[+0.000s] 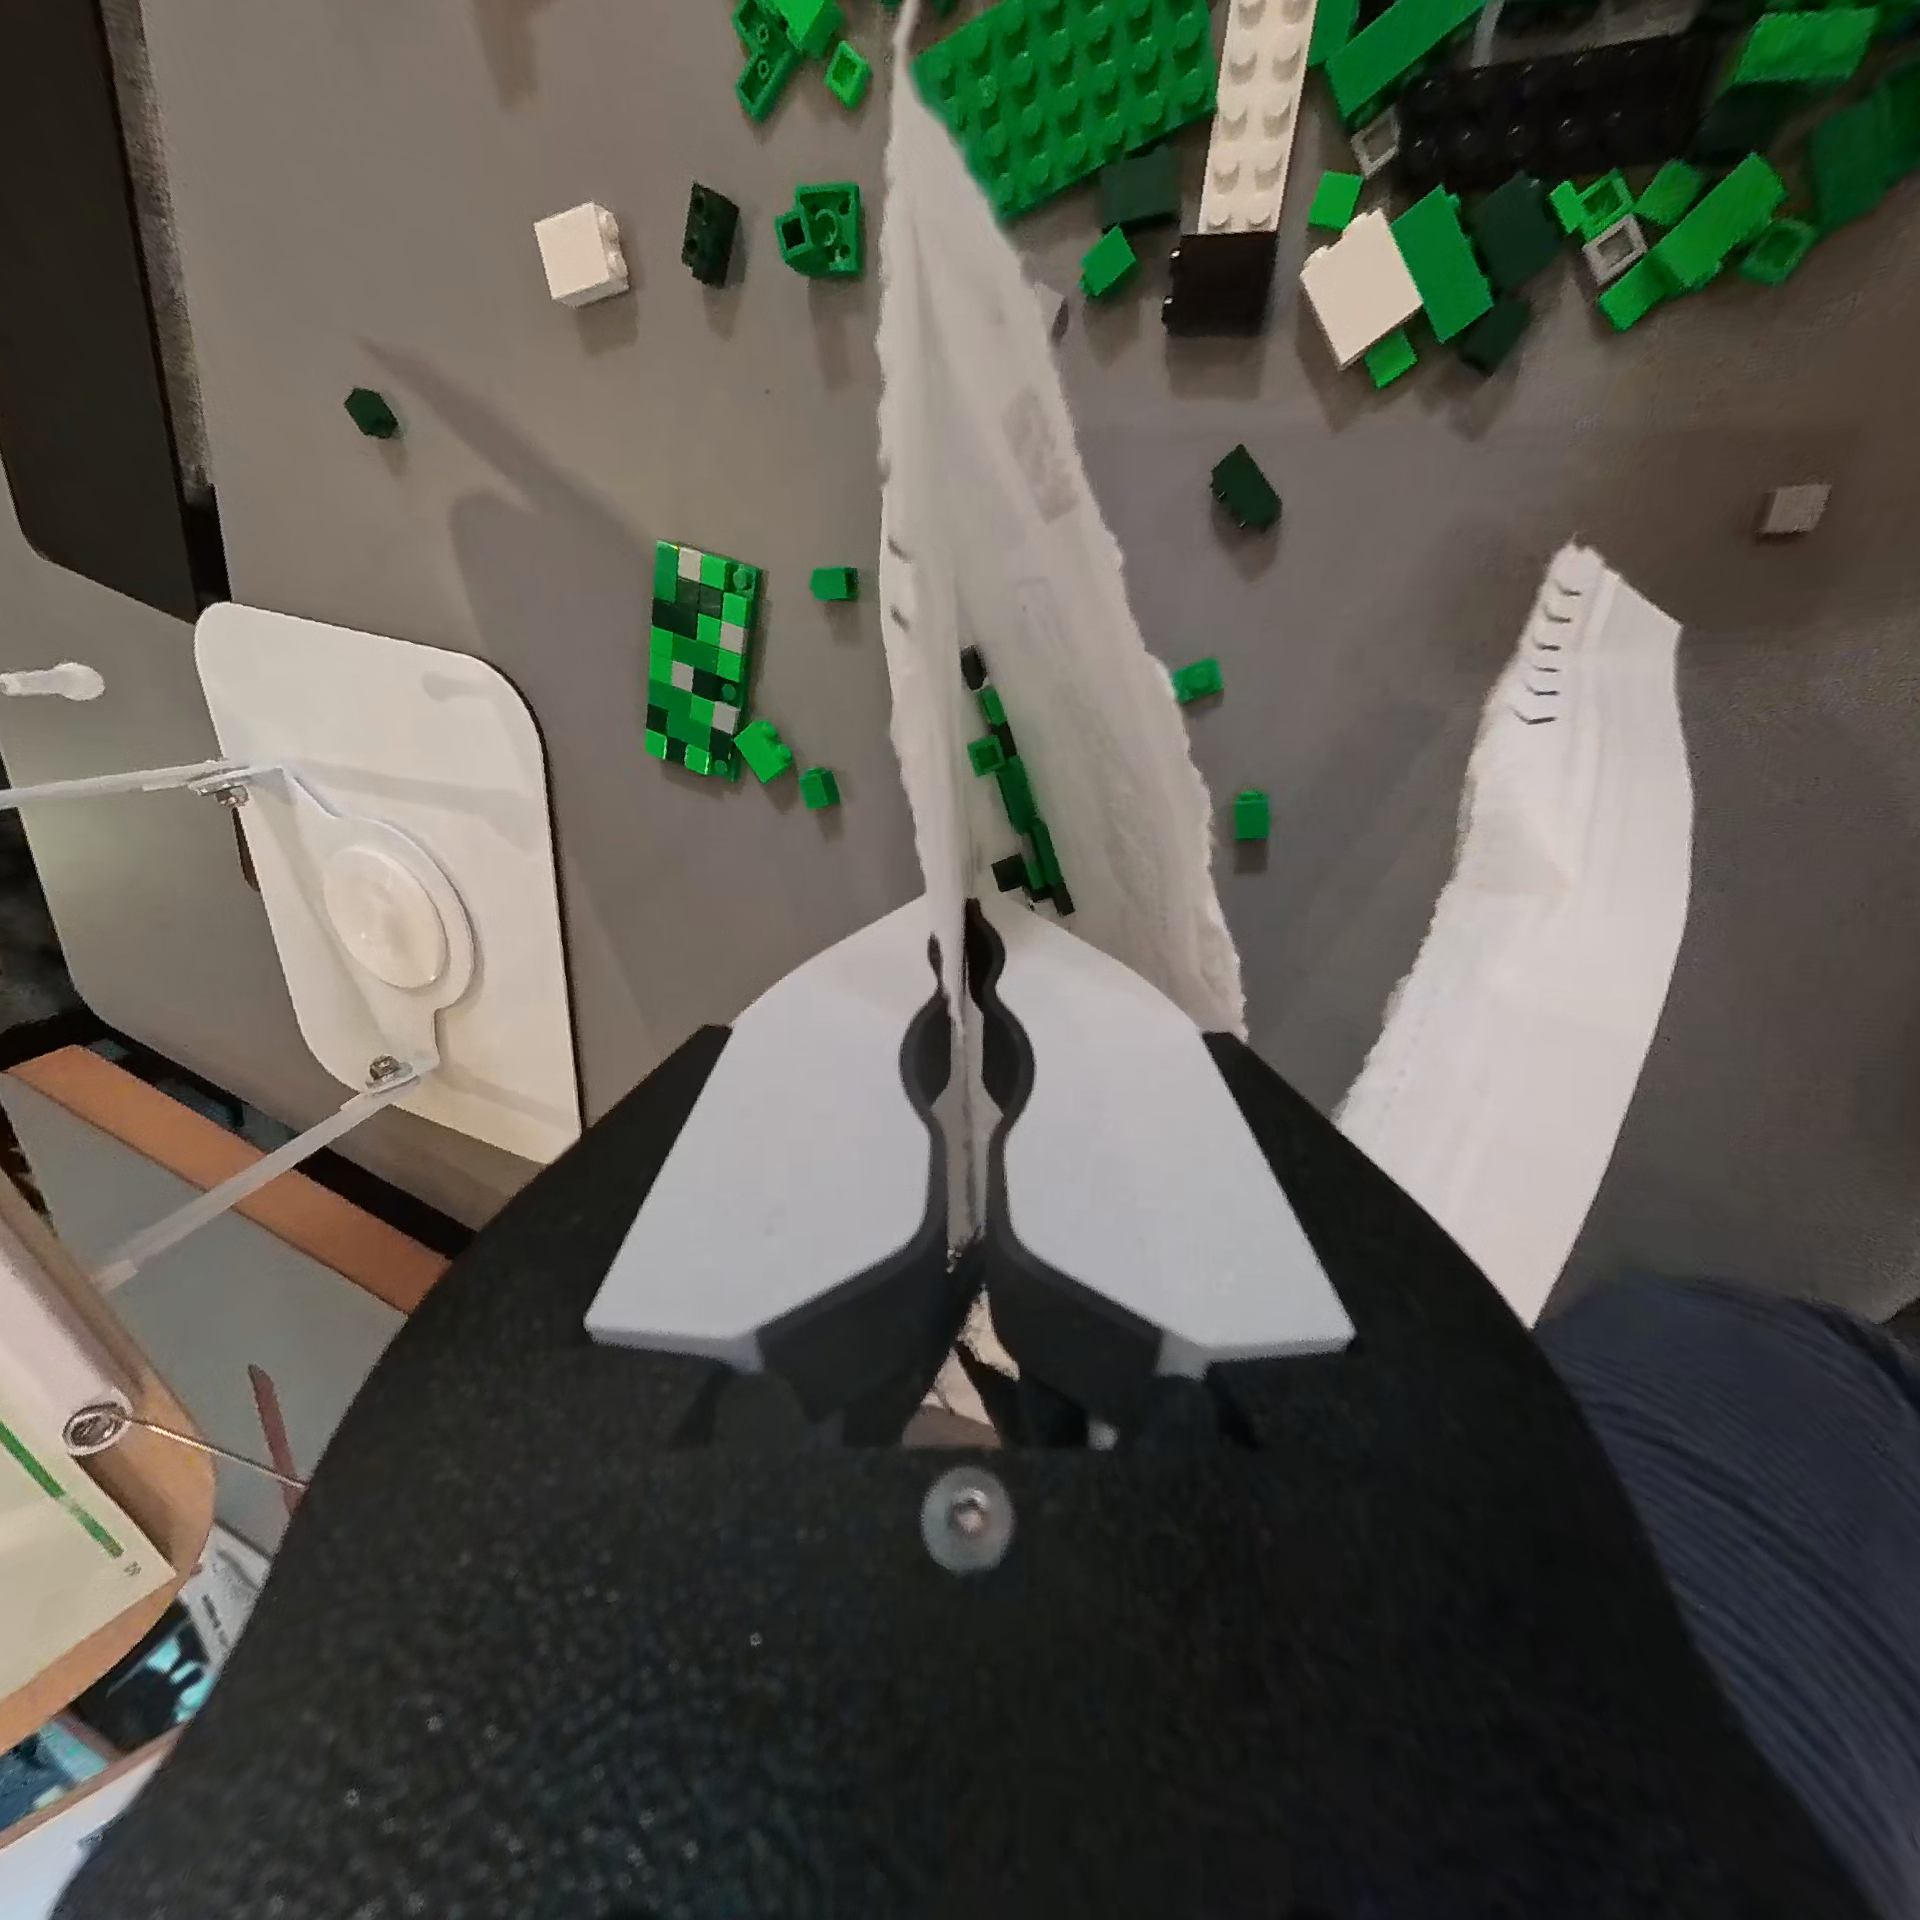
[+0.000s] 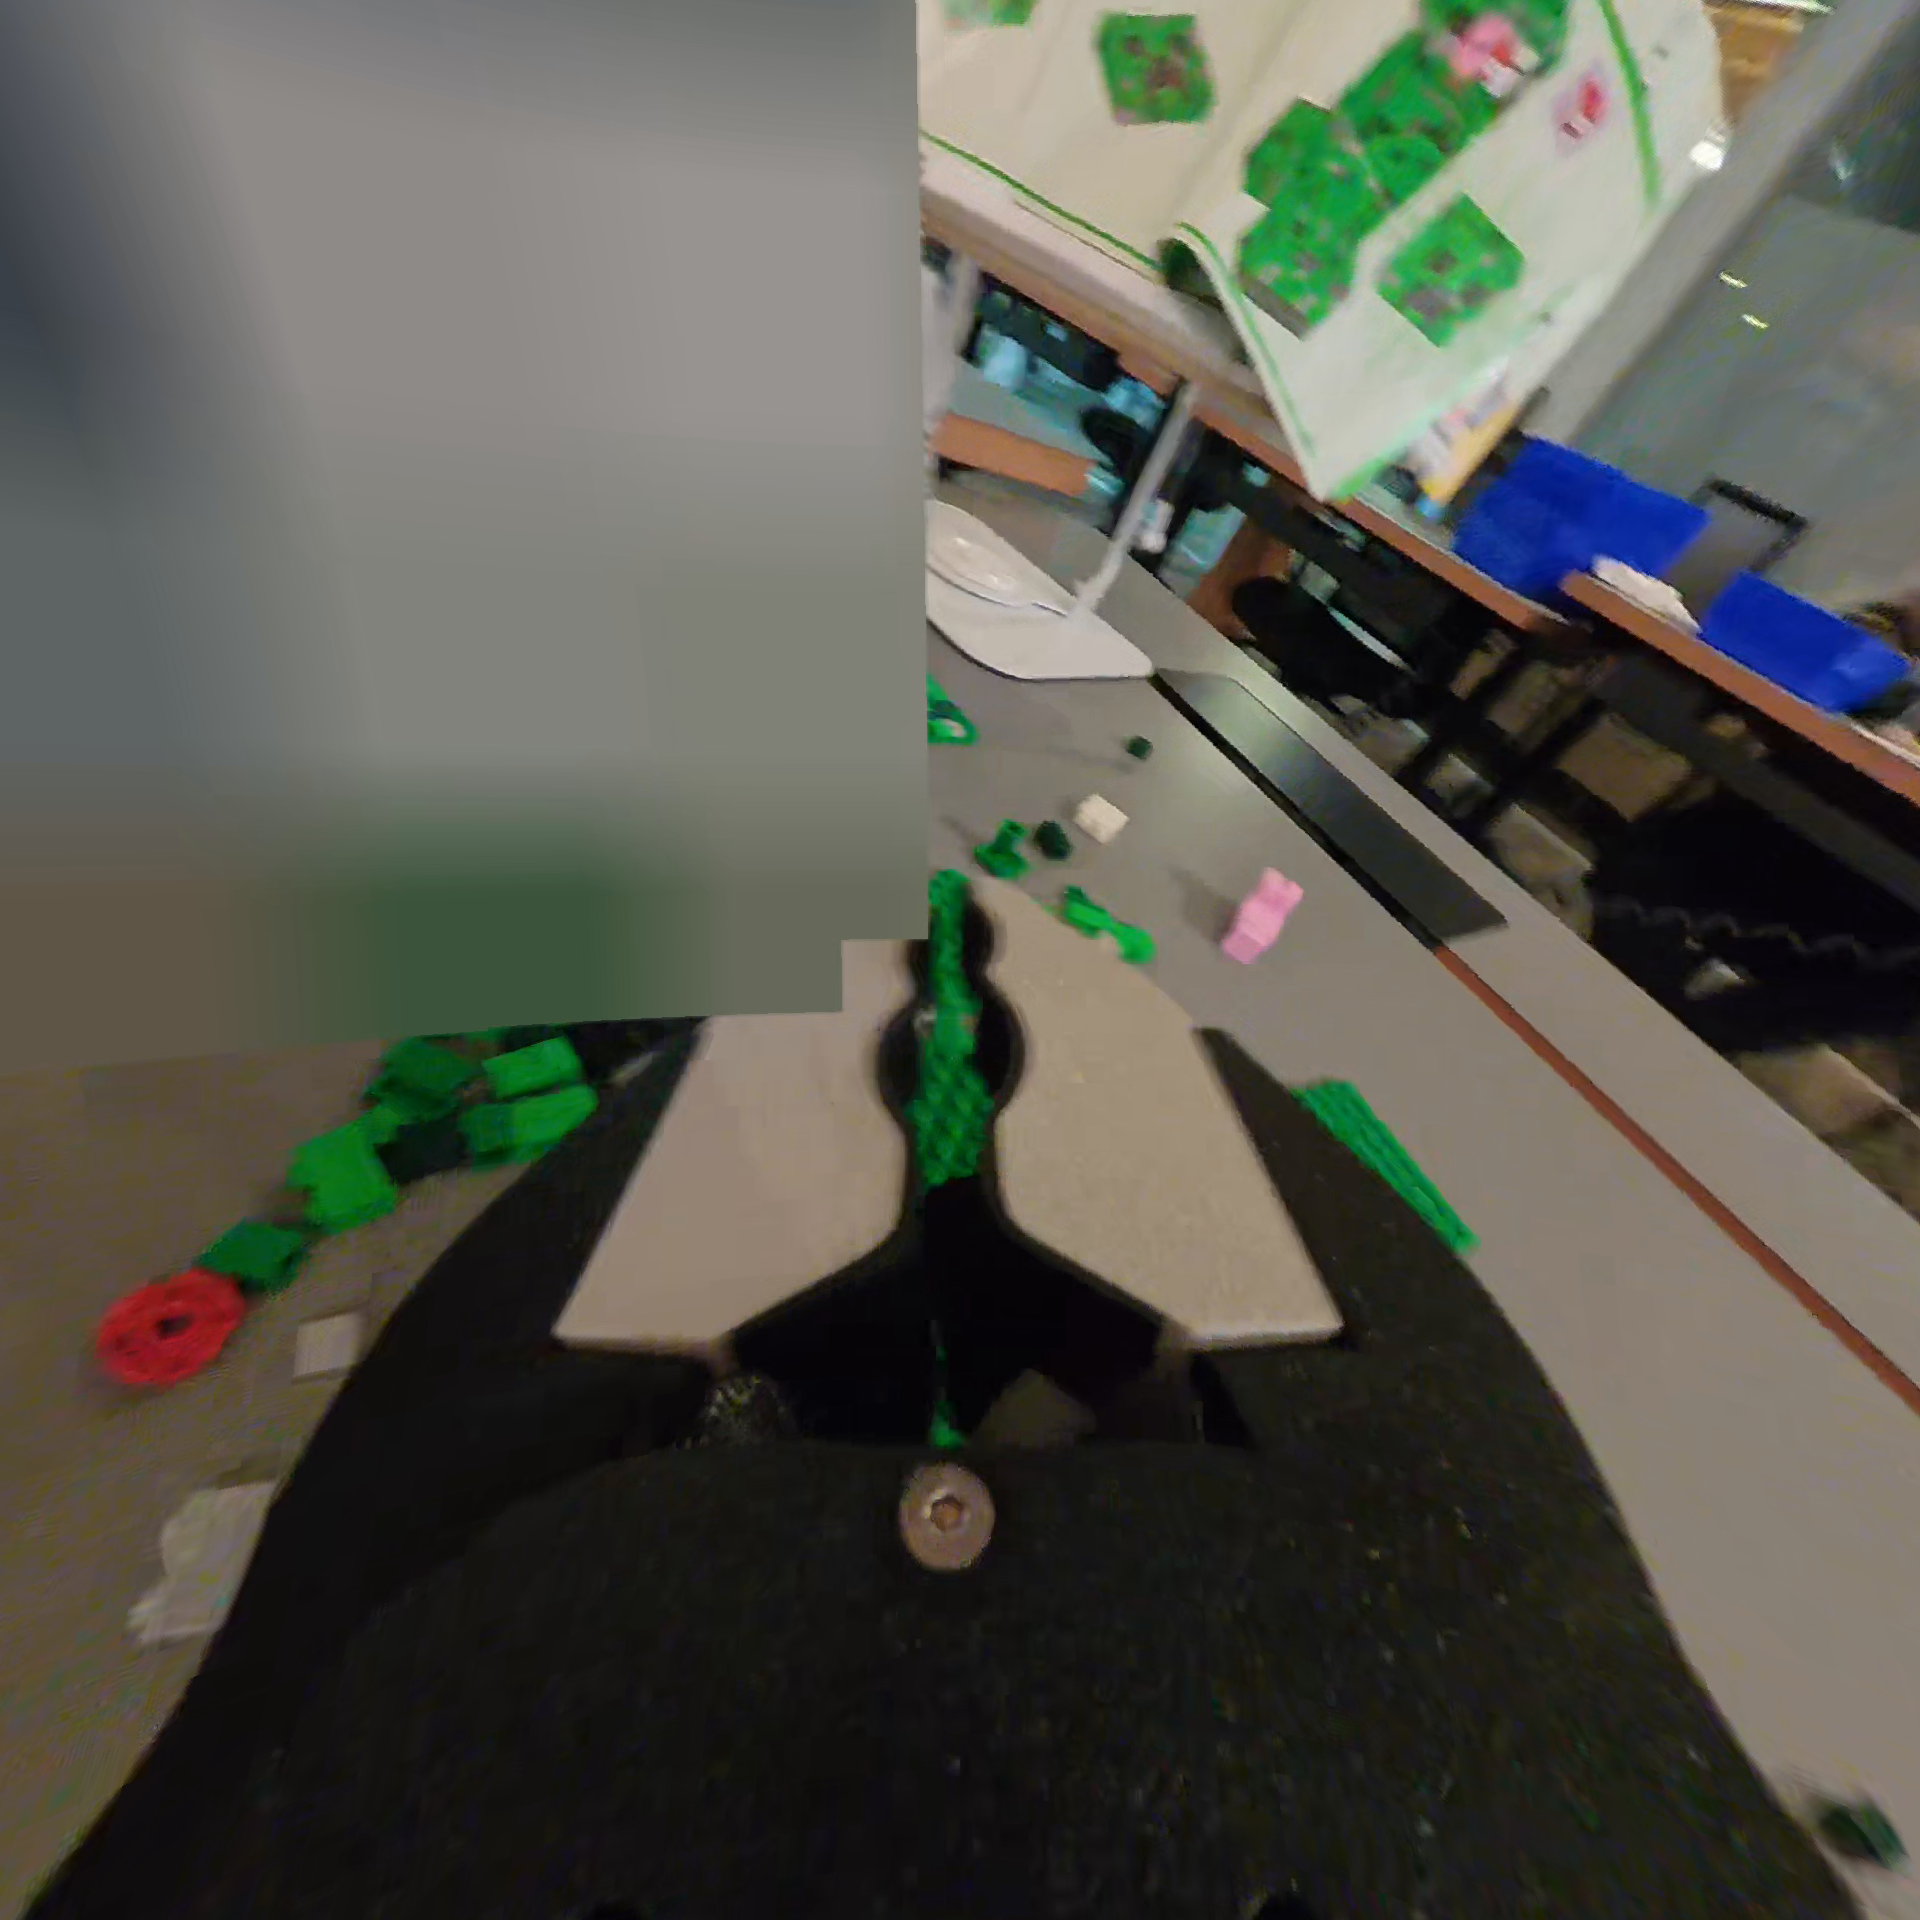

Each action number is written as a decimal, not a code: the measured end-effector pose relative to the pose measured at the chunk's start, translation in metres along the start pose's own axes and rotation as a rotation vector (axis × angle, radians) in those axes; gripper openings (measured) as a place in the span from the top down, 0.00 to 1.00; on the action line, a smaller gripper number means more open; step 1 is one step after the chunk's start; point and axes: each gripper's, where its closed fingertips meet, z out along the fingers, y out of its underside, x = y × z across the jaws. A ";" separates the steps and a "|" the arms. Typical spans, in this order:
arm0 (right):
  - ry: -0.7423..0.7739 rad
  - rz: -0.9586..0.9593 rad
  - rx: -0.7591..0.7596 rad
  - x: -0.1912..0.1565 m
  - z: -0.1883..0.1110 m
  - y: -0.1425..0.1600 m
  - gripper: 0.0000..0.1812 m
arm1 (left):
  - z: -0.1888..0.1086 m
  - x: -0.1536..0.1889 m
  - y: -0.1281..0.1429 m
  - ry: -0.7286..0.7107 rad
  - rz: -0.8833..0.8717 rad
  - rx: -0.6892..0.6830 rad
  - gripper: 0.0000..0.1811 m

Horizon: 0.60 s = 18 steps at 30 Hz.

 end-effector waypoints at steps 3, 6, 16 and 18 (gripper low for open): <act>0.062 -0.036 -0.056 0.012 -0.004 0.008 1.00 | 0.003 -0.001 0.003 0.005 -0.014 -0.021 1.00; 0.080 -0.019 -0.056 0.025 -0.014 0.009 1.00 | 0.003 -0.006 0.009 -0.006 -0.045 -0.036 1.00; -0.427 0.471 0.042 -0.001 -0.025 0.009 0.77 | -0.005 -0.019 0.029 -0.066 -0.141 -0.069 1.00; -0.489 0.442 0.031 -0.016 -0.024 0.005 0.76 | -0.005 -0.018 0.028 -0.072 -0.141 -0.073 1.00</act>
